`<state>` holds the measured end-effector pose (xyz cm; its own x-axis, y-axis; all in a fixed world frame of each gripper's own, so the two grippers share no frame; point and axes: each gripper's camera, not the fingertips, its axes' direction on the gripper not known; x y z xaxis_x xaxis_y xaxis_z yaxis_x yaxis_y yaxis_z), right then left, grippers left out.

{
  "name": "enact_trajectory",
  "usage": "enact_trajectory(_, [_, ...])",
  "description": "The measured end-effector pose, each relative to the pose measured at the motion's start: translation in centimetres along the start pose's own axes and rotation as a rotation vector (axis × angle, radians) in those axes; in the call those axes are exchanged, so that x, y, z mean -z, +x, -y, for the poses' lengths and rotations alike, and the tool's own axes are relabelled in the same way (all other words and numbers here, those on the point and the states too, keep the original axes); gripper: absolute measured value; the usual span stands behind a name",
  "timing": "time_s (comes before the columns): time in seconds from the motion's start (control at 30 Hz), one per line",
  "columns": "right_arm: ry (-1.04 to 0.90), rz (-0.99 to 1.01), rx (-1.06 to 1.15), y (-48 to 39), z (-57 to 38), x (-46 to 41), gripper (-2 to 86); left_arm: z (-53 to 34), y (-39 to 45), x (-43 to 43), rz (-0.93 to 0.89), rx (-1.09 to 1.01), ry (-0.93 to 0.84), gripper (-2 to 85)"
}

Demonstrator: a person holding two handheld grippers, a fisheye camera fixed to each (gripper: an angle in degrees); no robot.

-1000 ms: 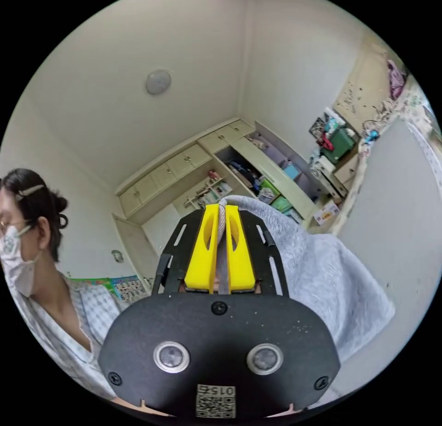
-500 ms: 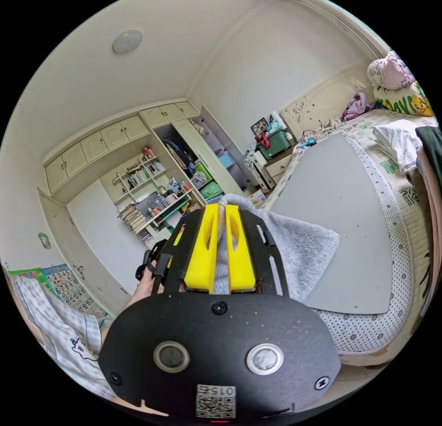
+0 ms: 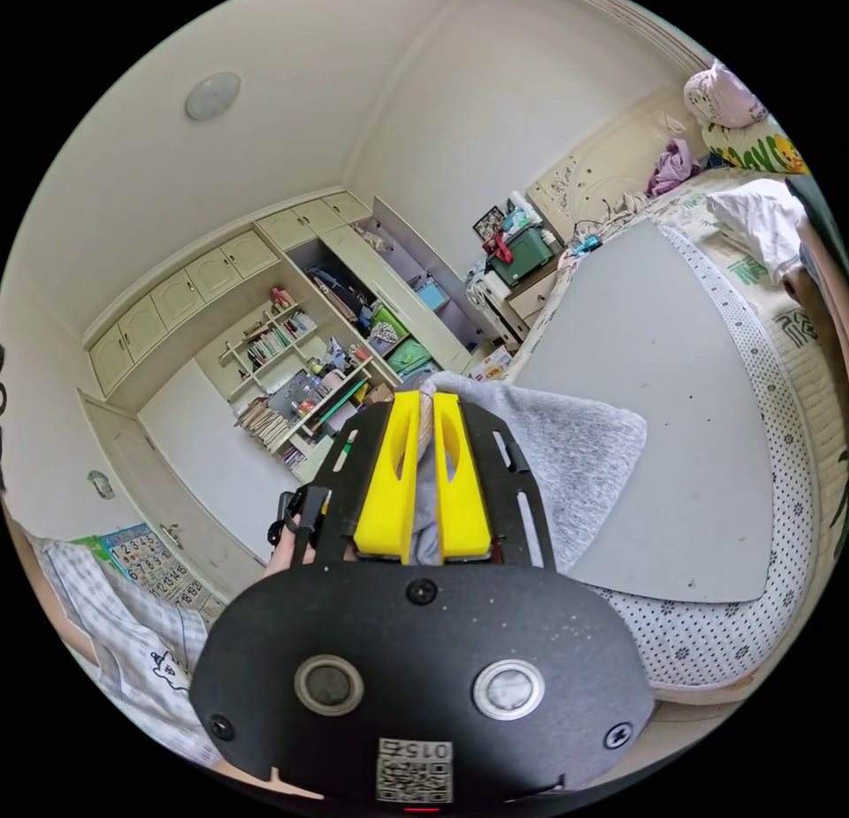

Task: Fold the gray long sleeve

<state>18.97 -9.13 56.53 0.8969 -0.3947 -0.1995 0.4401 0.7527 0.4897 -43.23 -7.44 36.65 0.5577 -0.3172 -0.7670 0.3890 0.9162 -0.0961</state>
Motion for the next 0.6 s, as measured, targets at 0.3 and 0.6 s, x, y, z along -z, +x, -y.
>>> enact_trajectory(0.3, [-0.022, 0.024, -0.060, 5.7, 1.3, -1.3, 1.8, -0.6, -1.6, 0.2, 0.054, -0.025, 0.014, 2.3])
enact_trajectory(0.6, [-0.003, 0.135, -0.129, 9.5, 3.1, 0.3, 1.7, -0.2, -3.4, -0.5, 0.002, 0.034, -0.064, 3.3])
